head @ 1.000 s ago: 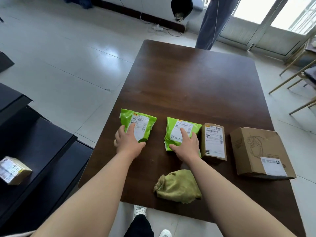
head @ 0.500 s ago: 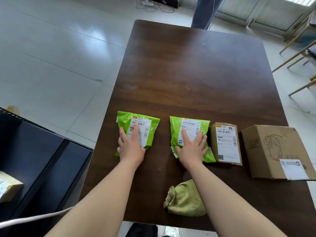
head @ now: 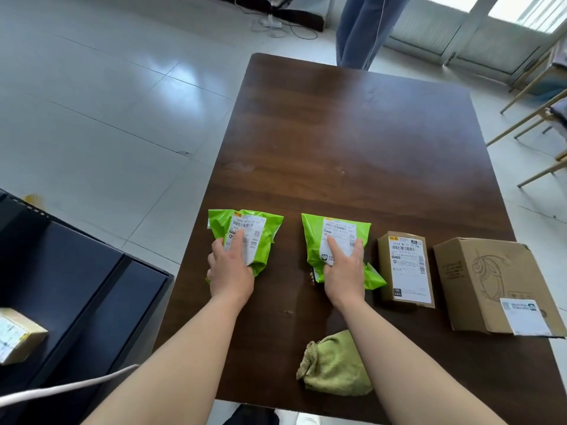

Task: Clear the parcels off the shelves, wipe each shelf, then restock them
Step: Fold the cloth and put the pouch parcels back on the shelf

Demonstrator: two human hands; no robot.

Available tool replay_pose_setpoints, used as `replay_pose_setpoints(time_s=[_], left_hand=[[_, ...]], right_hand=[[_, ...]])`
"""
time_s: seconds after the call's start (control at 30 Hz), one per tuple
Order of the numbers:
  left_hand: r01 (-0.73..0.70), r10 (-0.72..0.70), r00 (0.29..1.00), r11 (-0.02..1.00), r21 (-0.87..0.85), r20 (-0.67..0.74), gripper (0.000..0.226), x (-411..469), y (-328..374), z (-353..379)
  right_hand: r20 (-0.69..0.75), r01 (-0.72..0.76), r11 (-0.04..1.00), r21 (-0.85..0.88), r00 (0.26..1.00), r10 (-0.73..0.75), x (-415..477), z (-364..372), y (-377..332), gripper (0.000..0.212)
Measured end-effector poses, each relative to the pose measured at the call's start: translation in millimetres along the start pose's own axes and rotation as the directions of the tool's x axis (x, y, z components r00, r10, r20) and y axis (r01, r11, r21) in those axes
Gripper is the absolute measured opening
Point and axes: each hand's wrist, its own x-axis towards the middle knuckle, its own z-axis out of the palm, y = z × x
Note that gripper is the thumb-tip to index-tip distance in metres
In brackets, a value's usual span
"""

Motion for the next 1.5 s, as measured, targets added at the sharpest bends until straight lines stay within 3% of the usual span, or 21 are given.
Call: replay_pose_setpoints(time_s=[0.33, 0.6, 0.8, 1.07, 1.27, 1.5], left_hand=[[0.101, -0.116, 0.982, 0.989, -0.104, -0.146, 0.074, -41, -12, -40], [0.237, -0.319, 0.898, 0.931, -0.277, -0.304, 0.070, -127, -47, -57], [0.345, -0.494, 0.770, 0.855, -0.387, -0.405, 0.067, -207, -93, -58], [0.501, -0.697, 0.573, 0.715, -0.489, -0.431, 0.060, -297, -158, -66], [0.541, -0.799, 0.417, 0.601, -0.588, -0.434, 0.058, -361, -215, -79], [0.583, -0.879, 0.283, 0.475, -0.659, -0.383, 0.055, -445, -291, -88]], right_hand=[[0.044, 0.203, 0.979, -0.004, 0.978, -0.203, -19, -22, -30, 0.063], [0.157, 0.463, 0.886, 0.000, 0.875, -0.457, -69, -25, -50, 0.065], [0.271, 0.633, 0.772, 0.052, 0.735, -0.621, -127, -10, -66, 0.066], [0.353, 0.799, 0.583, 0.144, 0.509, -0.785, -206, 32, -88, 0.054], [0.461, 0.894, 0.425, 0.144, 0.319, -0.828, -281, 69, -116, 0.065], [0.550, 0.946, 0.289, 0.147, 0.165, -0.819, -384, 118, -140, 0.063]])
